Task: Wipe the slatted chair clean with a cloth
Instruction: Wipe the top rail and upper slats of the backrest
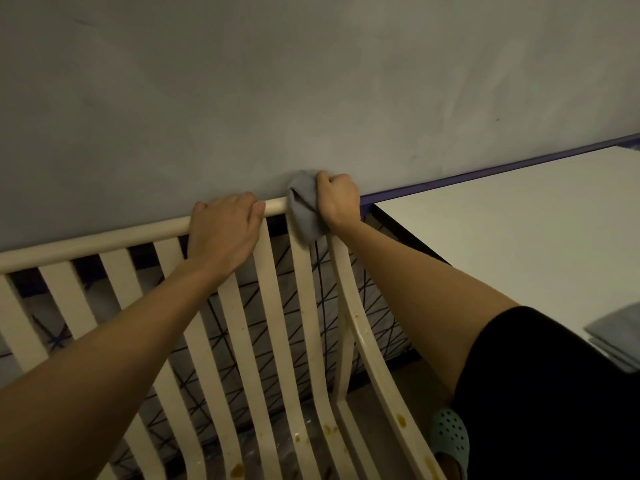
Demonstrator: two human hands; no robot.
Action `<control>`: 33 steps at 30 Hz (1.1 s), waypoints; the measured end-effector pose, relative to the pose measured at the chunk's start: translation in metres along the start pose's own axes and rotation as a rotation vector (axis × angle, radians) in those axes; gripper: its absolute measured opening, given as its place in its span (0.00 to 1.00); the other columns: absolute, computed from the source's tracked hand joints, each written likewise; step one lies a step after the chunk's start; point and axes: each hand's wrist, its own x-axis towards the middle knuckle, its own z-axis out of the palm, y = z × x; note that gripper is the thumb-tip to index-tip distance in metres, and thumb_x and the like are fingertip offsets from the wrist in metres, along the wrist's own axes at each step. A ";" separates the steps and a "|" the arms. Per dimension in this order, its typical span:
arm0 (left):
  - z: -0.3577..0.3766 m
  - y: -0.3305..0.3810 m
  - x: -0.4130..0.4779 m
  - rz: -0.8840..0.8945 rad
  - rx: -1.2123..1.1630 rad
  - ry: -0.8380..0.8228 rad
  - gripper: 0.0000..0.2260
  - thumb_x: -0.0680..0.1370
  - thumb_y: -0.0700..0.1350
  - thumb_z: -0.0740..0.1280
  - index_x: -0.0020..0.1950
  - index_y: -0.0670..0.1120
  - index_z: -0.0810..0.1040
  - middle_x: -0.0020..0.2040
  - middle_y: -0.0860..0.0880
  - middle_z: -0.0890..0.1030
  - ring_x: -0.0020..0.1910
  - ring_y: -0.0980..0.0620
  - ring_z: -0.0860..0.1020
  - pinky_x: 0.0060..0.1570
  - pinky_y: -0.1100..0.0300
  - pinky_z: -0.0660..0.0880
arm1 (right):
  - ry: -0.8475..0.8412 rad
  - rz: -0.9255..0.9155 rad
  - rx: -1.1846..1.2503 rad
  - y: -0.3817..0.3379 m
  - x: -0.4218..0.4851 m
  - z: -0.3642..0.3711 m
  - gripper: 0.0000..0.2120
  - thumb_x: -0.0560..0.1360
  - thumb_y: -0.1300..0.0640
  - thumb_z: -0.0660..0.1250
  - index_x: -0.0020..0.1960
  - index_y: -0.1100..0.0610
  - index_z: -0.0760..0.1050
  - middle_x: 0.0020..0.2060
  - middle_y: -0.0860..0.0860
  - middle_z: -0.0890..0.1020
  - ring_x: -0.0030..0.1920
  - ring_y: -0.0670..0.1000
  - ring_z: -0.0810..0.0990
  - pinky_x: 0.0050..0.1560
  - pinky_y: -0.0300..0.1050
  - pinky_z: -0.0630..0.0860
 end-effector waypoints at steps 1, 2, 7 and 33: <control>0.000 0.001 0.000 0.002 -0.005 0.006 0.15 0.83 0.51 0.51 0.46 0.47 0.73 0.39 0.49 0.74 0.37 0.49 0.67 0.43 0.53 0.60 | 0.013 0.009 0.026 0.001 -0.001 0.000 0.22 0.80 0.50 0.55 0.28 0.56 0.66 0.27 0.51 0.70 0.29 0.51 0.68 0.34 0.49 0.67; 0.000 0.001 -0.001 0.003 -0.011 0.010 0.15 0.83 0.51 0.51 0.47 0.47 0.73 0.39 0.49 0.74 0.38 0.49 0.67 0.43 0.53 0.60 | 0.017 0.009 0.046 0.002 -0.002 0.000 0.23 0.80 0.50 0.55 0.28 0.56 0.65 0.26 0.51 0.70 0.29 0.51 0.68 0.34 0.49 0.66; -0.001 0.001 -0.001 0.012 -0.001 0.007 0.15 0.82 0.54 0.52 0.48 0.48 0.73 0.40 0.50 0.73 0.39 0.48 0.68 0.44 0.53 0.60 | -0.024 -0.031 0.195 0.011 -0.012 -0.001 0.23 0.81 0.44 0.55 0.31 0.53 0.66 0.27 0.50 0.69 0.29 0.49 0.67 0.33 0.47 0.66; 0.002 0.000 0.002 0.016 0.008 -0.005 0.16 0.81 0.57 0.54 0.45 0.48 0.73 0.39 0.48 0.75 0.39 0.47 0.70 0.45 0.51 0.62 | -0.273 0.045 0.077 0.045 -0.056 -0.027 0.25 0.82 0.42 0.48 0.63 0.60 0.68 0.57 0.60 0.77 0.55 0.57 0.78 0.55 0.56 0.77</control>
